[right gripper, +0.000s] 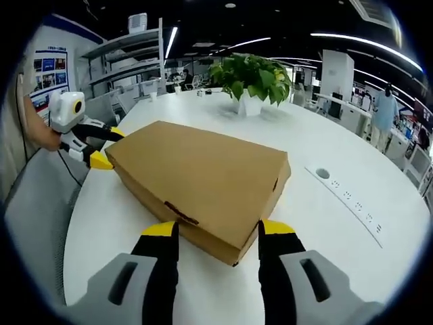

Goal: Operate the shoe box by opening the lid, removing the specified soft item, and placing it in the target area until the item is outside and the box remains undamaged.

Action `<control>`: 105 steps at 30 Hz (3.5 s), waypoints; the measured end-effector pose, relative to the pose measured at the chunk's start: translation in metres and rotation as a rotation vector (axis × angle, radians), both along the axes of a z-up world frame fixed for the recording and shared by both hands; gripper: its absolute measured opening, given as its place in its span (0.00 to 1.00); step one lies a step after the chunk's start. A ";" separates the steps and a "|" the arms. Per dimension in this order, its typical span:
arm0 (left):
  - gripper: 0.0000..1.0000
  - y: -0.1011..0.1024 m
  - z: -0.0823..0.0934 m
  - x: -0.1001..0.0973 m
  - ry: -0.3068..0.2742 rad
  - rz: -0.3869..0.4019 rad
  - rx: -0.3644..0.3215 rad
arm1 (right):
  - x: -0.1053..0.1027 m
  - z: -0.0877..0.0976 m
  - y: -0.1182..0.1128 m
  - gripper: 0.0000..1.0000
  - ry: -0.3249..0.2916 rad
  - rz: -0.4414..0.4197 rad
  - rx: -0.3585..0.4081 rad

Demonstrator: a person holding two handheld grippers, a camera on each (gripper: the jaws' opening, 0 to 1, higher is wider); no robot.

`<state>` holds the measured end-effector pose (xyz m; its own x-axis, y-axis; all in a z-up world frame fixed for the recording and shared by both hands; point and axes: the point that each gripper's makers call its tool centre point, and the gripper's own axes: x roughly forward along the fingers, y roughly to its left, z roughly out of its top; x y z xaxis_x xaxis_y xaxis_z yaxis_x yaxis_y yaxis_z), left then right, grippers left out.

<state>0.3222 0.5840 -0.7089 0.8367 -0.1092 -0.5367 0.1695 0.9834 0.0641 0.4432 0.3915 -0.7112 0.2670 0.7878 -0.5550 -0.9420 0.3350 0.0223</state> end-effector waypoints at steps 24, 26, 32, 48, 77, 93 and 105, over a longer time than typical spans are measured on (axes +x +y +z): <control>0.51 0.025 -0.002 -0.014 0.057 -0.127 -0.020 | -0.046 -0.004 0.006 0.39 -0.081 -0.105 -0.087; 0.50 0.027 -0.002 -0.015 0.062 -0.142 -0.019 | -0.049 -0.004 0.007 0.38 -0.082 -0.109 -0.092; 0.50 0.035 -0.002 -0.017 0.073 -0.178 -0.014 | -0.060 -0.004 0.011 0.38 -0.081 -0.142 -0.095; 0.50 0.057 -0.002 -0.026 0.108 -0.276 -0.002 | -0.091 -0.004 0.024 0.36 -0.082 -0.207 -0.094; 0.51 0.095 -0.004 -0.037 0.161 -0.422 0.037 | -0.141 -0.004 0.056 0.36 -0.073 -0.367 -0.086; 0.52 0.109 -0.004 -0.042 0.175 -0.480 0.063 | -0.162 -0.003 0.069 0.35 -0.055 -0.420 -0.068; 0.51 0.119 -0.003 -0.045 0.196 -0.492 0.071 | -0.170 -0.002 0.077 0.34 -0.044 -0.424 -0.042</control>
